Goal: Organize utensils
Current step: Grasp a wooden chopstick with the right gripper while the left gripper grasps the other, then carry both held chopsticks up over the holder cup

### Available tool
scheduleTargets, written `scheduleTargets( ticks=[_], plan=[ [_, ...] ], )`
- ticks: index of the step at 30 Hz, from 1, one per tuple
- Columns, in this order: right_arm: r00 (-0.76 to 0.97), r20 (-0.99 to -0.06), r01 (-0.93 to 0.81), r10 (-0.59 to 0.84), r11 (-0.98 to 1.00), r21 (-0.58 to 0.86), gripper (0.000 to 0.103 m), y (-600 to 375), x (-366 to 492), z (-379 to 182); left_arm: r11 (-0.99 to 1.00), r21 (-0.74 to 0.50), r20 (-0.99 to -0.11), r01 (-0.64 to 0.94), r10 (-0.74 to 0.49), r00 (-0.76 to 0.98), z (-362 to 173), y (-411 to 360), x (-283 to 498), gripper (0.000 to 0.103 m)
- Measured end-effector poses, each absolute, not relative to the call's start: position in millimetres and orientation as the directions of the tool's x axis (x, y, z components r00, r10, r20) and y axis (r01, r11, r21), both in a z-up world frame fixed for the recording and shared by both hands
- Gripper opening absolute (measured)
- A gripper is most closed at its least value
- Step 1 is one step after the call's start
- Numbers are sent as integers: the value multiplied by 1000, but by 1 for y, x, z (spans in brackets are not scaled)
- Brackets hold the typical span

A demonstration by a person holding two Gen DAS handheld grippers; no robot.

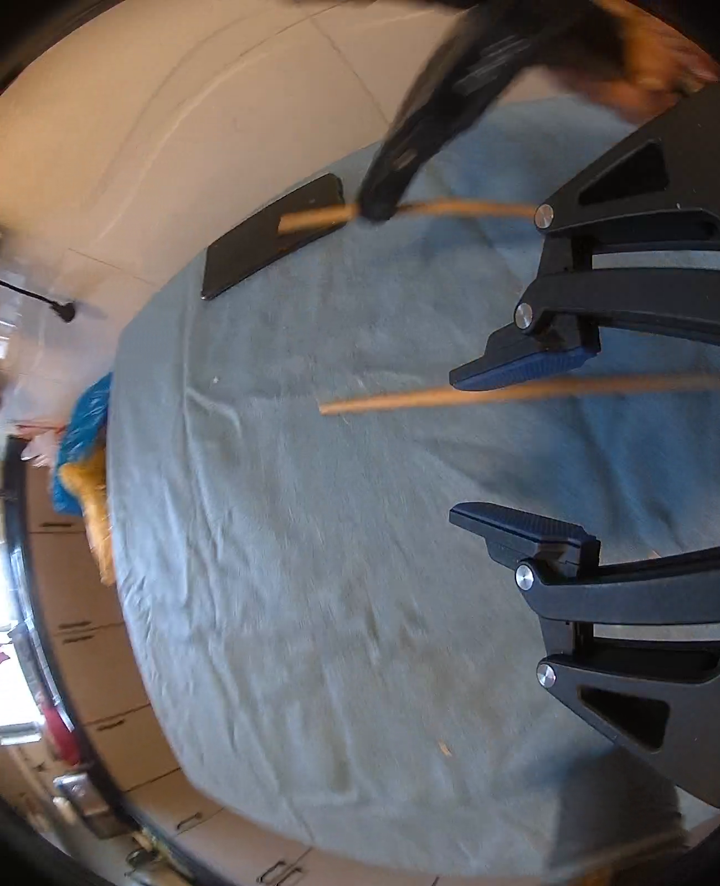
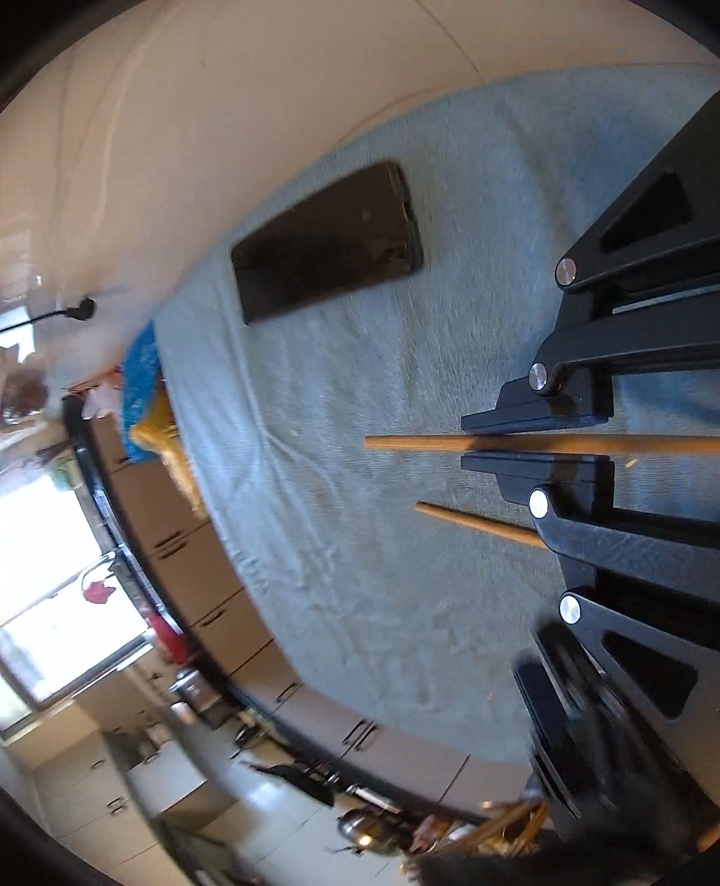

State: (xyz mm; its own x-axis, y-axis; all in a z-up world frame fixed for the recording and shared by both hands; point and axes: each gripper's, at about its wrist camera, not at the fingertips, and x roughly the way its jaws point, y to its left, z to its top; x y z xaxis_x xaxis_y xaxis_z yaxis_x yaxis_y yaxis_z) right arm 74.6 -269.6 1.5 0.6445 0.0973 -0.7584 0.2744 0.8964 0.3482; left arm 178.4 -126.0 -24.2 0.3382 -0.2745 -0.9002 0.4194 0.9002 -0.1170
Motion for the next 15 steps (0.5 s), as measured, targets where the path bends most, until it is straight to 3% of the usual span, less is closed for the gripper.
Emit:
scheduleTargets(
  ticks=[11,12,13,15],
  plan=[
    [697,-699,224,162,876,426,7,-275,48,16,920,-48,-944,389,-169,282,-63,-178,224,38],
    [698,-697,223,164,875,430,7,-275,47,16,917,-43,-945,397,-167,282,-63,-181,223,29],
    [701,-694,225,165,872,434,7,-275,48,15,916,-22,-944,400,-151,294,-63,-185,221,11],
    [704,-690,227,168,867,443,7,-276,46,15,911,-12,-943,413,-148,298,-64,-189,217,6]
  ],
)
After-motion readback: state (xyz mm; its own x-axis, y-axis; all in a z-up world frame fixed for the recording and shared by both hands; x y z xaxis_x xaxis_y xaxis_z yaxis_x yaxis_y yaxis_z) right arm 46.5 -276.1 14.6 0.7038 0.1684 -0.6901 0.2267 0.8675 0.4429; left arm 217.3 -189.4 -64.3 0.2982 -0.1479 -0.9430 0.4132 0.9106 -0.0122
